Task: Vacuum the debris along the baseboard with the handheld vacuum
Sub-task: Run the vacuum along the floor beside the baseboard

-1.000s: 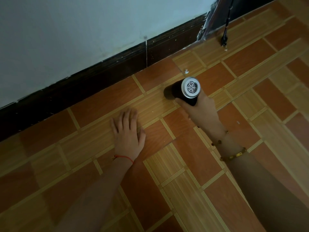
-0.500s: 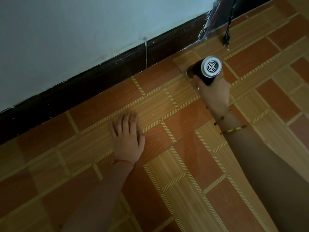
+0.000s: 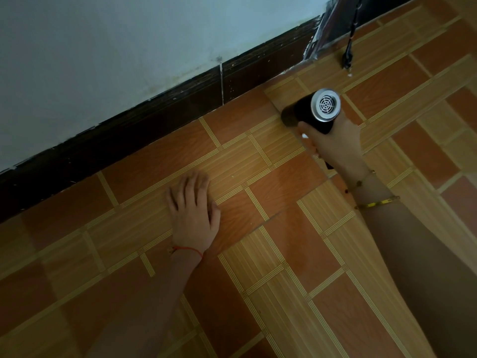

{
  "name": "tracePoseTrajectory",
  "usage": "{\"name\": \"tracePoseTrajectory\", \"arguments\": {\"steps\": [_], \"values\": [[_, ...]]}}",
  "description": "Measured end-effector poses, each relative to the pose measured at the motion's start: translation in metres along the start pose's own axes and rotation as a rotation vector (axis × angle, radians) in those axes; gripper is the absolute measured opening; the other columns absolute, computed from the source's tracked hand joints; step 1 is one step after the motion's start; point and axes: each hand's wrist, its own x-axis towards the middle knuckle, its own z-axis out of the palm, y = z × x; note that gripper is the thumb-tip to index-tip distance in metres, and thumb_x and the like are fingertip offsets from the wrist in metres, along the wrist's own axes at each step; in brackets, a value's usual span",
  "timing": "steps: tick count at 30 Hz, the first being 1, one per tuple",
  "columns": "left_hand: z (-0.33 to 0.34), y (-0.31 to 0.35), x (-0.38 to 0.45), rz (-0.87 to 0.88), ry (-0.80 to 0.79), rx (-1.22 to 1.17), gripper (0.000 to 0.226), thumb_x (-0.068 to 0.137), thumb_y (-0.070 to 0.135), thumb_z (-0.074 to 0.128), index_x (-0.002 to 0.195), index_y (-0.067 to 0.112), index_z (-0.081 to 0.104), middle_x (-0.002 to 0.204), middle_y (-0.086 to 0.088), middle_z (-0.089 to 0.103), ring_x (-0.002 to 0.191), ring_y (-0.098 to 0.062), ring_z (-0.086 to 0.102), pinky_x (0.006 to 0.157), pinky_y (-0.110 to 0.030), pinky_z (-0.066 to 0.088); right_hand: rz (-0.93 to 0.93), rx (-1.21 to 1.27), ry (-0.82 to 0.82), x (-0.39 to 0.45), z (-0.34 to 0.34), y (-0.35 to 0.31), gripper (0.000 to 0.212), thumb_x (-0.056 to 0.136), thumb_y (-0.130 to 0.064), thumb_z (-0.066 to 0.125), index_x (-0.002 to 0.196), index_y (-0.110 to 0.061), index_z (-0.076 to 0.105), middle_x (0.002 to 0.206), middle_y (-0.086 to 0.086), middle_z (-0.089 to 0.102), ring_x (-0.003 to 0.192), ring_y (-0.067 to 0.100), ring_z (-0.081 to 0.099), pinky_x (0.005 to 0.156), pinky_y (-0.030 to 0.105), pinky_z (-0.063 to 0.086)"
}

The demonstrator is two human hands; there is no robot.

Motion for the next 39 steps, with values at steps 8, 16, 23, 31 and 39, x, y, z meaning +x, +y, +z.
{"name": "tracePoseTrajectory", "arguments": {"steps": [8, 16, 23, 31, 39], "values": [[-0.001, 0.001, -0.002, 0.017, 0.016, 0.016, 0.058, 0.093, 0.033, 0.041, 0.147, 0.012, 0.043, 0.152, -0.015, 0.042, 0.141, -0.036, 0.036, 0.116, -0.064, 0.020, 0.049, -0.084, 0.004, -0.017, -0.021, 0.017, 0.077, 0.075, -0.062, 0.064, 0.135, -0.018, 0.044, 0.105, 0.006, 0.071, 0.087, 0.031, 0.070, 0.075, 0.044, 0.059], [-0.001, 0.001, -0.002, 0.009, -0.001, 0.002, 0.059, 0.093, 0.035, 0.038, 0.148, 0.012, 0.041, 0.153, -0.015, 0.040, 0.143, -0.036, 0.033, 0.117, -0.064, 0.019, 0.086, -0.091, -0.006, -0.028, -0.035, 0.028, 0.082, 0.066, -0.072, 0.056, 0.129, -0.019, 0.049, 0.096, 0.006, 0.071, 0.082, 0.030, 0.070, 0.072, 0.045, 0.060], [0.000, 0.002, -0.003, 0.011, 0.013, -0.015, 0.059, 0.093, 0.034, 0.037, 0.148, 0.011, 0.041, 0.153, -0.015, 0.040, 0.143, -0.036, 0.033, 0.117, -0.064, 0.019, 0.045, -0.153, -0.012, -0.035, -0.034, 0.028, 0.075, 0.075, -0.065, 0.062, 0.134, -0.020, 0.046, 0.104, 0.005, 0.070, 0.093, 0.027, 0.067, 0.078, 0.043, 0.057], [0.001, 0.001, -0.003, 0.024, 0.014, -0.013, 0.060, 0.093, 0.033, 0.040, 0.149, 0.011, 0.039, 0.154, -0.016, 0.039, 0.144, -0.036, 0.031, 0.118, -0.063, 0.017, 0.027, -0.153, 0.003, -0.041, -0.024, 0.026, 0.072, 0.080, -0.059, 0.064, 0.135, -0.018, 0.043, 0.102, 0.004, 0.070, 0.084, 0.027, 0.069, 0.077, 0.041, 0.057], [0.001, 0.001, -0.003, 0.019, 0.016, -0.024, 0.060, 0.093, 0.032, 0.041, 0.149, 0.012, 0.039, 0.153, -0.015, 0.039, 0.144, -0.036, 0.031, 0.118, -0.064, 0.017, -0.040, -0.099, -0.110, -0.050, -0.018, 0.016, 0.067, 0.082, -0.053, 0.068, 0.134, -0.018, 0.046, 0.102, 0.001, 0.068, 0.084, 0.020, 0.065, 0.072, 0.031, 0.053]]}}
